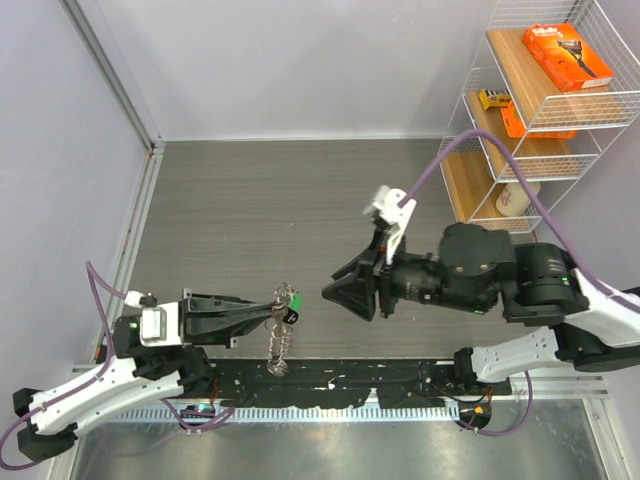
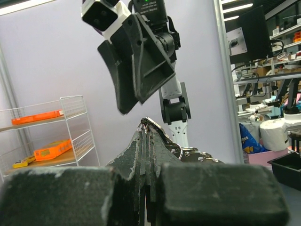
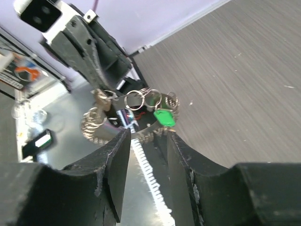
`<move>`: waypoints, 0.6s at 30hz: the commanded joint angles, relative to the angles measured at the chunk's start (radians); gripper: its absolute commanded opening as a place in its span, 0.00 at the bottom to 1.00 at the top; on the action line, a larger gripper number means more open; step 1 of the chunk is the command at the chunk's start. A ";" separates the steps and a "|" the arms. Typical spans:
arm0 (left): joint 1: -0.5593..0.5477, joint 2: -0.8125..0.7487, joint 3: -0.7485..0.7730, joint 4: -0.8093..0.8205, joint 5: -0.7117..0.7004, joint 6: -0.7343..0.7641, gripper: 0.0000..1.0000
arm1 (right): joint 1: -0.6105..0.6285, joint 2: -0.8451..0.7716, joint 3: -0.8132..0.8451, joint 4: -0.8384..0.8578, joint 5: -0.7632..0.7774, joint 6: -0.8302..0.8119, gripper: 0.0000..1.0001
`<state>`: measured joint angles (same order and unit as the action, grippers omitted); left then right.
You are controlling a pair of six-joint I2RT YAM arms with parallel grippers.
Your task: Put the keys on the keyring
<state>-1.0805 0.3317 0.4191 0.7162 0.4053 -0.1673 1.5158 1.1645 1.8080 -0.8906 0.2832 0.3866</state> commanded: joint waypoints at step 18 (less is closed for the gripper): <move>-0.001 0.029 0.023 0.172 0.075 -0.110 0.00 | 0.004 0.144 0.070 0.030 -0.105 -0.272 0.48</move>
<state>-1.0805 0.3550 0.4191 0.8055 0.4847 -0.2638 1.5158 1.2835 1.8362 -0.8959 0.2420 0.1497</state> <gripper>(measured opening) 0.034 0.469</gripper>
